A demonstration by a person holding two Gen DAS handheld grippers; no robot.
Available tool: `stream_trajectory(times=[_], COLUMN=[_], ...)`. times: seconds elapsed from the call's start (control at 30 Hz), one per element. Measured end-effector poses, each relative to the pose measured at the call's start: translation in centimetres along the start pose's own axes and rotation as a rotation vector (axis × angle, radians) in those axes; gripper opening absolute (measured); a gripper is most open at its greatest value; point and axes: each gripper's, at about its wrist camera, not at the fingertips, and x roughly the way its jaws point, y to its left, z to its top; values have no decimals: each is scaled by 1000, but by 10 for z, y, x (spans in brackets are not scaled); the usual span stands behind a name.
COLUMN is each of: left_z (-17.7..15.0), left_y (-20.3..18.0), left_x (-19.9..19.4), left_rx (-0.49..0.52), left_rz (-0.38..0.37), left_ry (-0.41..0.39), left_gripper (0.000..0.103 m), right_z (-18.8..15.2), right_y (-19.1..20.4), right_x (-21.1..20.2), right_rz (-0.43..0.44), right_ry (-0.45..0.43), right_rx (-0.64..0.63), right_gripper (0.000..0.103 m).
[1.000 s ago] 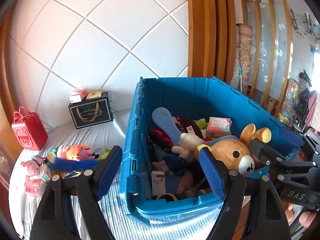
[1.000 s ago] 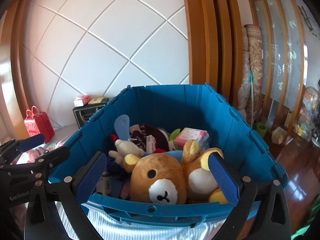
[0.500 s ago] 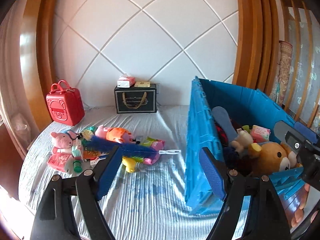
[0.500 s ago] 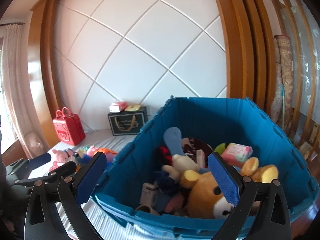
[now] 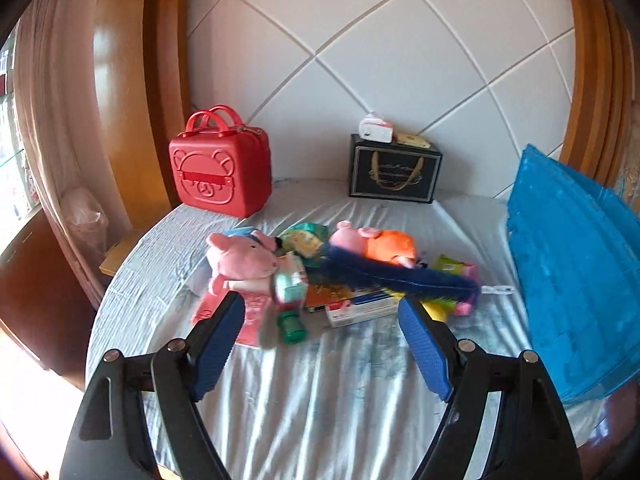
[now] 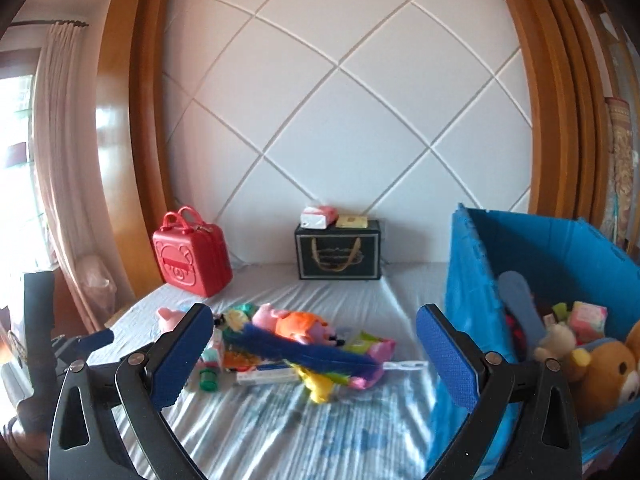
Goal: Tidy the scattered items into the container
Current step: 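Move both tools back over the remaining items on the bed, then grasp the pink tissue pack with the left tool while the right tool approaches the green jar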
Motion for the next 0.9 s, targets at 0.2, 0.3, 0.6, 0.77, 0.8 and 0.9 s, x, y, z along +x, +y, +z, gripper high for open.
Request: stream_trajectory(times=[0.2, 0.3, 0.6, 0.77, 0.8, 0.9], left_z=[-18, -26, -27, -36, -36, -34], left_y=[76, 103, 136, 150, 152, 153], left_x=[61, 82, 119, 153, 162, 187], left_rx=[-74, -128, -152, -163, -163, -153], left_rz=[-8, 31, 128, 108, 95, 34], left_ry=[168, 209, 269, 325, 336, 377], left_gripper=[79, 79, 79, 79, 79, 79], right_z=[-29, -40, -55, -75, -79, -87], right_y=[49, 57, 75, 93, 97, 106], right_x=[66, 99, 178, 217, 222, 234], right_rz=[15, 5, 123, 144, 139, 106], right_ry=[180, 256, 353, 457, 471, 498], right_rx=[17, 7, 7, 1, -11, -13], right_gripper=[103, 103, 103, 103, 103, 103])
